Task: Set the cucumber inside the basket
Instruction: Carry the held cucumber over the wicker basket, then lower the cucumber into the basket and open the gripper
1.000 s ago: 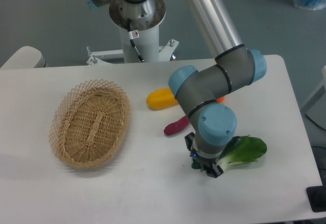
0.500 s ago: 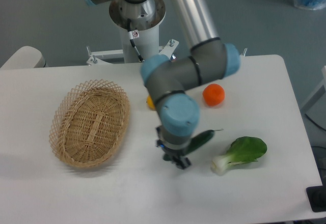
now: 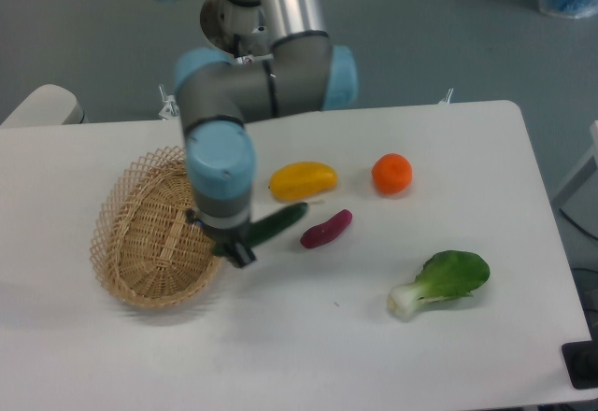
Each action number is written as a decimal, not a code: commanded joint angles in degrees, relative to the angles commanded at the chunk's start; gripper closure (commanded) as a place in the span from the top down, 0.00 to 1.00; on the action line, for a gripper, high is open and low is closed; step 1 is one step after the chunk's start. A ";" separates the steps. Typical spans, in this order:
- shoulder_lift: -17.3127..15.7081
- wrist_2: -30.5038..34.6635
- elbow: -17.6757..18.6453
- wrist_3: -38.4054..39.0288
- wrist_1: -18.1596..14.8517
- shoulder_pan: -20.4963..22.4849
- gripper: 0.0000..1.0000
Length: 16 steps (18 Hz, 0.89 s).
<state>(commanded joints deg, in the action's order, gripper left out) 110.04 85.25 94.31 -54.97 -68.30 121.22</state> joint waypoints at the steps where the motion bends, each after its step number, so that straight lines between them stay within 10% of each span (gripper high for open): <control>1: 0.17 0.00 0.26 3.52 1.32 -0.97 0.29; 11: 2.72 0.00 2.46 17.95 7.21 -4.32 0.30; 16: 3.78 -0.26 2.46 19.90 7.40 -5.11 0.46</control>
<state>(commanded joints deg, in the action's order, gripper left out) 113.82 84.99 96.77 -35.07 -60.91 116.10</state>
